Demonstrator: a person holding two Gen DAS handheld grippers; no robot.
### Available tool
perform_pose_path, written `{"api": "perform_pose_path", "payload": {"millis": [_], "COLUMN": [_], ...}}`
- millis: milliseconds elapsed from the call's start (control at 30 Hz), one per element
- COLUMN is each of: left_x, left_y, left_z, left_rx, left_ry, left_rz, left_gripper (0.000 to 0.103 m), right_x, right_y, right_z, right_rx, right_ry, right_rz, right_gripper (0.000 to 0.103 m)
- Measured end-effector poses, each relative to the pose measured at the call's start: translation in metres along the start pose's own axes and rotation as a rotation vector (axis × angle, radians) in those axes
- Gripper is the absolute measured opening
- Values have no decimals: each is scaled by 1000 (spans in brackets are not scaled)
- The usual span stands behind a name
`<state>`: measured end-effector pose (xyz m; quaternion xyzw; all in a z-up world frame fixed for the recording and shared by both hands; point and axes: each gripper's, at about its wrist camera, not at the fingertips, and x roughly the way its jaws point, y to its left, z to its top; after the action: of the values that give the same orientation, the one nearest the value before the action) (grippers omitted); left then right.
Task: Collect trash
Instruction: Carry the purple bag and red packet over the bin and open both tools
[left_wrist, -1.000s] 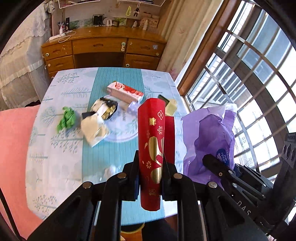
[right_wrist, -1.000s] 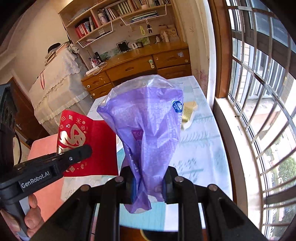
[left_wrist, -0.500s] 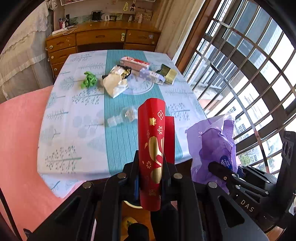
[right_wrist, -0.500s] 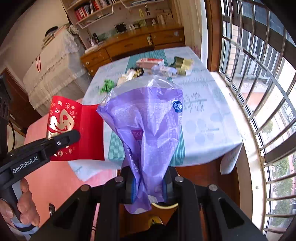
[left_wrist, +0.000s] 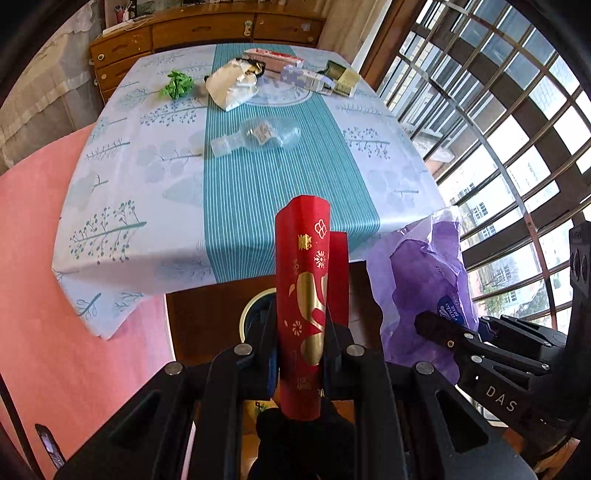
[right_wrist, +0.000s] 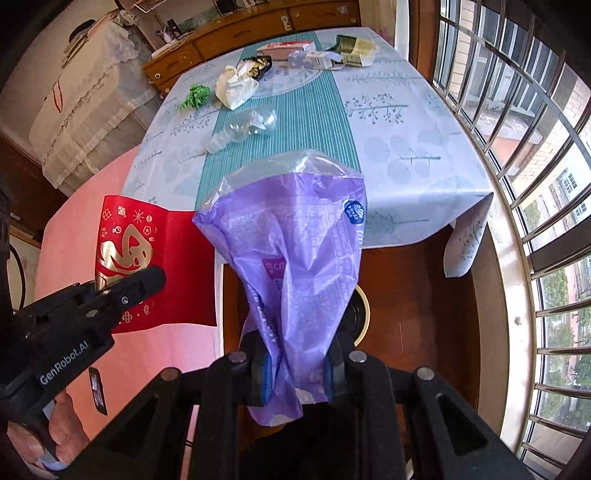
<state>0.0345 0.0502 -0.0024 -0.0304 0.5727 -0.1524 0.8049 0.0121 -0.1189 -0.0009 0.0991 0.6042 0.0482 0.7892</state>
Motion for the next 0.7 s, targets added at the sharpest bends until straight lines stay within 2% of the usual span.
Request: {"api": "perform_pose_path", "payload": {"millis": [167, 333, 533, 700], "left_x": [41, 87, 166, 236], "left_y": [-11, -15, -13, -5], "left_z": [-21, -40, -63, -75], "left_rx": [23, -4, -31, -65], "left_ry": [77, 135, 212, 233], "left_rz": [29, 51, 88, 95], "left_gripper": [14, 15, 15, 15], "right_x": [34, 82, 156, 222], "right_y": [-20, -43, -73, -92], "right_z": [-20, -34, -49, -61], "right_rx": [31, 45, 70, 101], "right_ry": [81, 162, 226, 261], "right_rz": [6, 10, 10, 13], "right_gripper": [20, 20, 21, 21]}}
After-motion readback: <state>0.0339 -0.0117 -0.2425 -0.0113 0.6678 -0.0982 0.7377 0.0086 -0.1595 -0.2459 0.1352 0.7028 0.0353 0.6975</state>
